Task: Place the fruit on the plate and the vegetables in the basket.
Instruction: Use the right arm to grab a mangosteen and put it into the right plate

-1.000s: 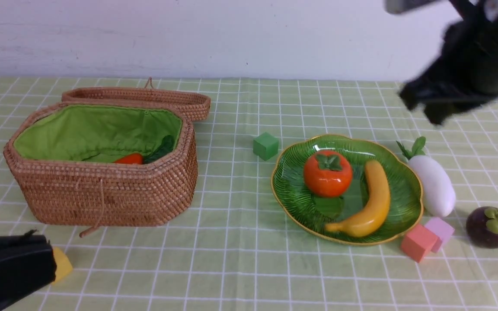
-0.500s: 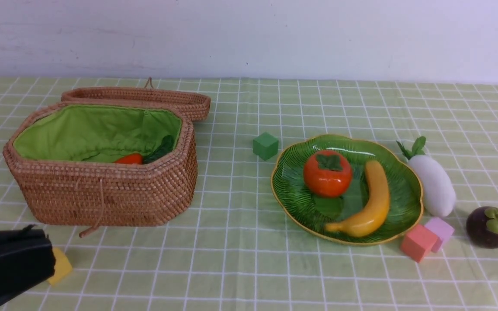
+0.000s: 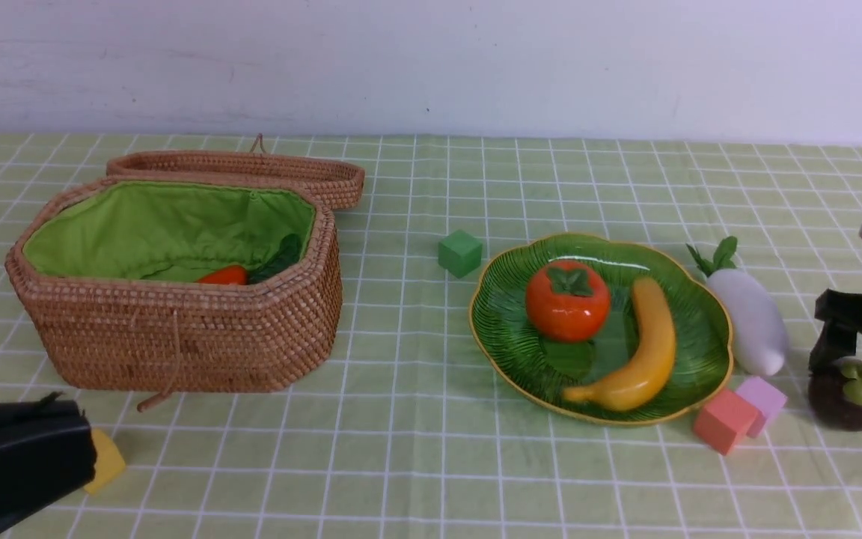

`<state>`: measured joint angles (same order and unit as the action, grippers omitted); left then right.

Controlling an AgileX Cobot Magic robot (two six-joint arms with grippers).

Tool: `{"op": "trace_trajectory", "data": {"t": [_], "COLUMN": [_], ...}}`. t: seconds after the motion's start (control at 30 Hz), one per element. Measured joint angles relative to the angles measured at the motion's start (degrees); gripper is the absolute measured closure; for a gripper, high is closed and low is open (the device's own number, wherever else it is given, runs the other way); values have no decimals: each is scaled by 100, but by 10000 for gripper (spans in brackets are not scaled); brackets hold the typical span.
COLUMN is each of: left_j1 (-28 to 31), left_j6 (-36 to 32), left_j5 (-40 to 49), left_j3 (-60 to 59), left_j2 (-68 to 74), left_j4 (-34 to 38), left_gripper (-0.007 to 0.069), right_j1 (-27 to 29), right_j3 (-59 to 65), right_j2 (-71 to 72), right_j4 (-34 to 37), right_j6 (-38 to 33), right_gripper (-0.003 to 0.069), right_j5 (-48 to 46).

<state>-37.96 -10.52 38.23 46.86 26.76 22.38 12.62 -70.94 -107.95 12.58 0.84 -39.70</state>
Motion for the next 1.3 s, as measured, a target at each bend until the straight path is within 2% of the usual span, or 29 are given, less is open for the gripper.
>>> {"op": "trace_trajectory", "data": {"t": [0.23,0.47,0.83,1.07,1.2,1.3], "left_j1": [0,0,0,0,0,0], "left_j6": [0,0,5,5,5,47], "left_j5": [-21,-11,235,371,408,408], "left_j3": [0,0,0,0,0,0], "left_j2": [0,0,0,0,0,0], "left_j4": [0,0,-142,-165,-232,-355], "left_gripper": [632,632,632,632,632,632], "right_j1": [-7,-56,-82,-124,-419,-1060], "right_j3": [-6,-6,-1,-1,-1,-81], "right_j2": [-266,-267,-63,927,1571,2020], "right_j4": [-5,-34,-21,3,146,313], "right_j6": [-83,-83,-165,-328,-346,-346], "right_gripper": [39,95,95,95,95,95], "right_j5": [-8,-8,-411,-895,-1194,-1356]}}
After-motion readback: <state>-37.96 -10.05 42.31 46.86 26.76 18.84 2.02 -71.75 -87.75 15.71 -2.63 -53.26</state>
